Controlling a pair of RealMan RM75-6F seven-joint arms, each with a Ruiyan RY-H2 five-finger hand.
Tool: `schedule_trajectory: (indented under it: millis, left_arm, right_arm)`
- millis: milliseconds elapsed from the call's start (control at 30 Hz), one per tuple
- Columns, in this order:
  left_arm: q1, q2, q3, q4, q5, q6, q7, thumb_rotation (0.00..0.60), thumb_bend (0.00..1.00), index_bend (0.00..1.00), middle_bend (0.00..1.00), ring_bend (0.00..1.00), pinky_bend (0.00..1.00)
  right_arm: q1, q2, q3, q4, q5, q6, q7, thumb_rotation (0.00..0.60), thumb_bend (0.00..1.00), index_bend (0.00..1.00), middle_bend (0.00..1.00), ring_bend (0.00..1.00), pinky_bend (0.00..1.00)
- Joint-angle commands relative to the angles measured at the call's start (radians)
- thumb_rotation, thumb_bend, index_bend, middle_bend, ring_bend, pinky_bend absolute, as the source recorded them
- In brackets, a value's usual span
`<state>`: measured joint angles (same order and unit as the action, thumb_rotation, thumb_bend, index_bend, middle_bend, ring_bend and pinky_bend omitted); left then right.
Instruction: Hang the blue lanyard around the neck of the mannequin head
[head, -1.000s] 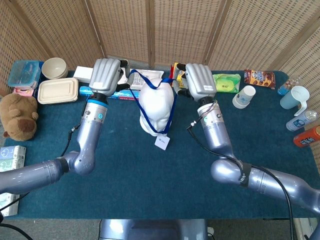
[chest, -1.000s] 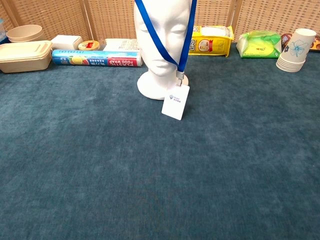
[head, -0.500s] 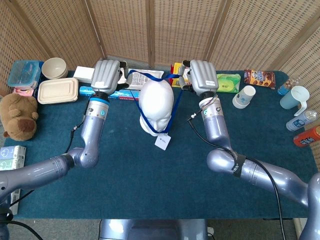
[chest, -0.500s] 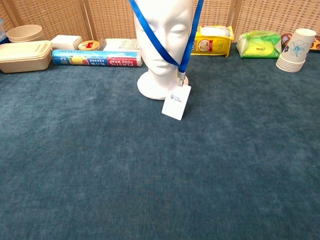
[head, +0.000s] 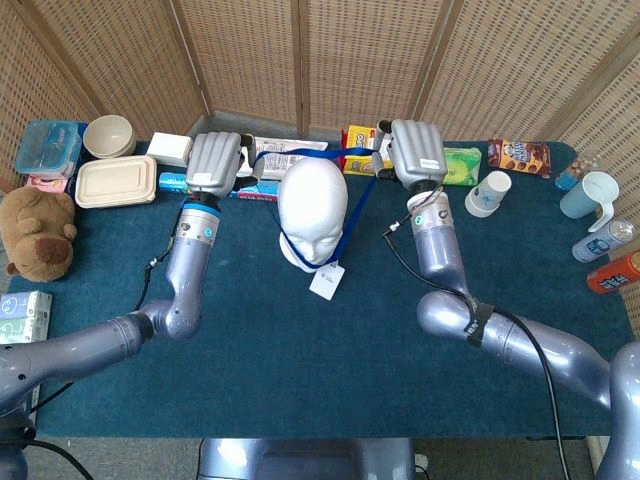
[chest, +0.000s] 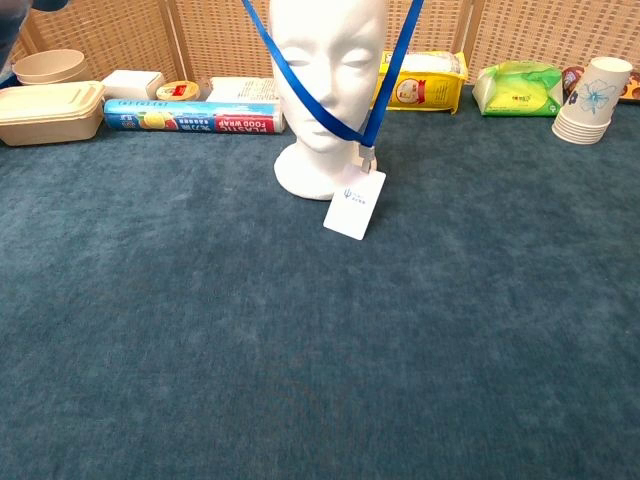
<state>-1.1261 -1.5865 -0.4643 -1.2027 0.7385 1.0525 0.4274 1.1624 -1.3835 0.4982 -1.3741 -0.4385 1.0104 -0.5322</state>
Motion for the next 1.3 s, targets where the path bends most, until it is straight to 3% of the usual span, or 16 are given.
schedule_trajectory:
  millis: [33,233,333,367,433,500,600,700,900,1100,1300]
  left_arm:
    - [-0.001,-0.002,0.0,0.003,0.001,0.002,0.004,0.529,0.47,0.67,1.0,1.0,1.0]
    - [0.005,-0.007,0.002,0.005,-0.013,0.006,0.023,0.526,0.47,0.67,1.0,1.0,1.0]
    - [0.01,-0.003,0.005,-0.008,-0.037,-0.001,0.046,0.505,0.45,0.67,0.99,0.99,1.0]
    - [0.011,0.001,0.005,-0.017,-0.052,-0.007,0.058,0.485,0.42,0.66,0.95,0.95,0.99]
    - [0.01,0.013,0.004,-0.041,-0.088,-0.018,0.091,0.46,0.35,0.56,0.78,0.76,0.91]
    - [0.007,0.022,0.004,-0.056,-0.112,-0.018,0.12,0.453,0.28,0.4,0.53,0.51,0.75]
    - [0.004,0.037,-0.003,-0.08,-0.155,-0.036,0.142,0.449,0.22,0.22,0.3,0.26,0.5]
    - [-0.003,0.051,-0.004,-0.095,-0.184,-0.041,0.165,0.423,0.18,0.17,0.21,0.16,0.36]
    - [-0.002,0.063,0.0,-0.109,-0.193,-0.037,0.164,0.357,0.16,0.16,0.17,0.1,0.29]
    - [0.017,0.09,0.006,-0.144,-0.177,-0.032,0.136,0.352,0.16,0.16,0.17,0.1,0.28]
    - [0.074,0.141,0.02,-0.218,-0.123,-0.004,0.07,0.343,0.16,0.16,0.17,0.1,0.28]
  right_arm:
    - [0.005,-0.004,-0.005,0.015,0.009,-0.009,-0.007,0.597,0.51,0.64,0.94,1.0,1.0]
    - [0.009,-0.002,-0.017,0.039,0.027,-0.028,-0.023,0.599,0.51,0.64,0.92,1.0,1.0]
    - [0.011,0.011,-0.024,0.035,0.052,-0.049,-0.041,0.597,0.5,0.59,0.86,0.99,1.0]
    - [0.012,0.015,-0.027,0.033,0.062,-0.055,-0.049,0.597,0.5,0.55,0.82,0.96,0.99]
    - [0.016,0.026,-0.034,0.028,0.087,-0.07,-0.069,0.596,0.49,0.49,0.74,0.87,0.95]
    - [0.02,0.032,-0.037,0.025,0.111,-0.084,-0.079,0.595,0.48,0.41,0.63,0.74,0.83]
    - [0.028,0.042,-0.042,0.023,0.143,-0.104,-0.092,0.596,0.47,0.32,0.47,0.55,0.66]
    - [0.034,0.049,-0.039,0.024,0.162,-0.127,-0.084,0.594,0.45,0.28,0.38,0.44,0.53]
    - [0.037,0.065,-0.037,0.02,0.167,-0.154,-0.054,0.543,0.44,0.23,0.32,0.35,0.42]
    - [0.023,0.09,-0.03,-0.012,0.143,-0.161,0.002,0.535,0.43,0.23,0.3,0.31,0.37]
    - [-0.032,0.113,-0.007,-0.08,0.045,-0.117,0.121,0.539,0.42,0.26,0.33,0.33,0.38]
